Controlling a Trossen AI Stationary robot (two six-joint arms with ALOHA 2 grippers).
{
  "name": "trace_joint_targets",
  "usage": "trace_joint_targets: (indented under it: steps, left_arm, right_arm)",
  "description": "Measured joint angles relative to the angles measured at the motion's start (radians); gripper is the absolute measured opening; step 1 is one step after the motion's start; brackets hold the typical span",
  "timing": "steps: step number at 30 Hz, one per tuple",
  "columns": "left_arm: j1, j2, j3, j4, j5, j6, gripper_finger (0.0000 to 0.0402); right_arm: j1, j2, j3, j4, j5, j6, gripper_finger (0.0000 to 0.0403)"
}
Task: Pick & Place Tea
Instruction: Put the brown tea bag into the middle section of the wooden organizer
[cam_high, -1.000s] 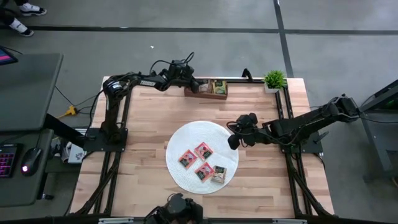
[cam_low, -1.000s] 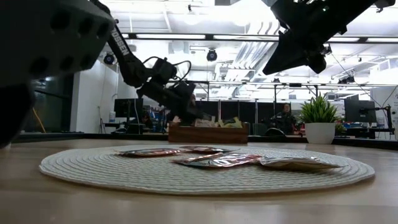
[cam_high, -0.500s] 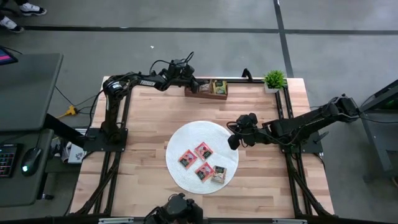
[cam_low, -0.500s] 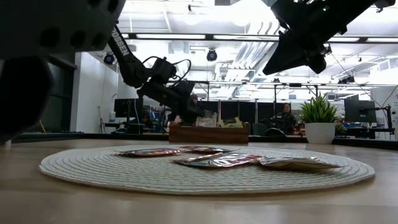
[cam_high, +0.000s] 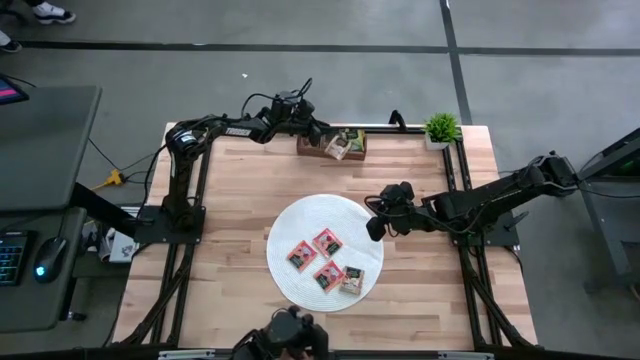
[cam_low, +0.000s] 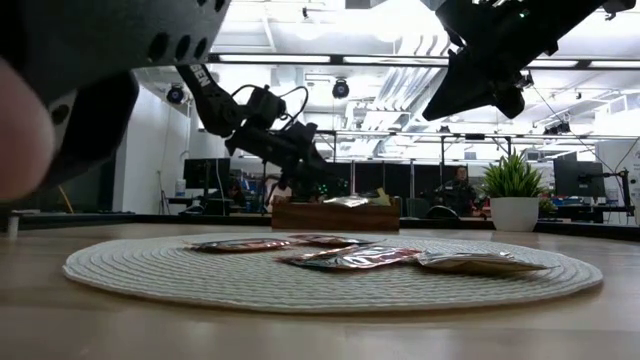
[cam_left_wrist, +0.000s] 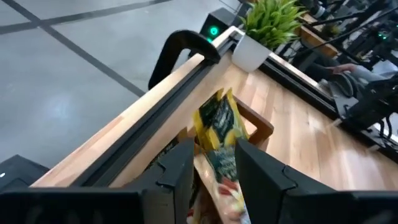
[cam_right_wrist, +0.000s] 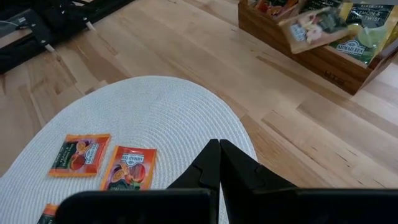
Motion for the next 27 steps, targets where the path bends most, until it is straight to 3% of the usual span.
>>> trace_joint_targets:
  steps: [5,11,17,20,23,27]
  left_arm:
    - [0.001,0.000,0.000,0.000,-0.009,0.000,0.0117]
    - [-0.012,0.000,0.000,-0.040,0.053,-0.007,0.0117]
    - [-0.013,0.000,0.000,-0.045,0.111,0.035,0.0117]
    - [0.002,0.000,0.000,-0.044,0.189,0.021,0.0115]
    - [0.001,0.000,0.000,-0.044,0.261,0.041,0.0091]
    - [-0.001,0.000,0.000,-0.046,0.354,0.081,0.0022]
  right_arm:
    - [0.000,0.000,0.000,0.000,-0.003,0.000,0.0000]
    - [-0.004,0.007,0.000,0.004,-0.006,0.020,0.0000]
    - [-0.059,0.084,0.000,0.053,-0.088,0.019,0.0000]
    - [-0.110,0.142,0.000,0.141,-0.153,0.016,0.0000]
    - [-0.153,0.196,0.000,0.240,-0.227,-0.013,0.0000]
    - [-0.190,0.234,0.000,0.288,-0.293,-0.030,0.0000]
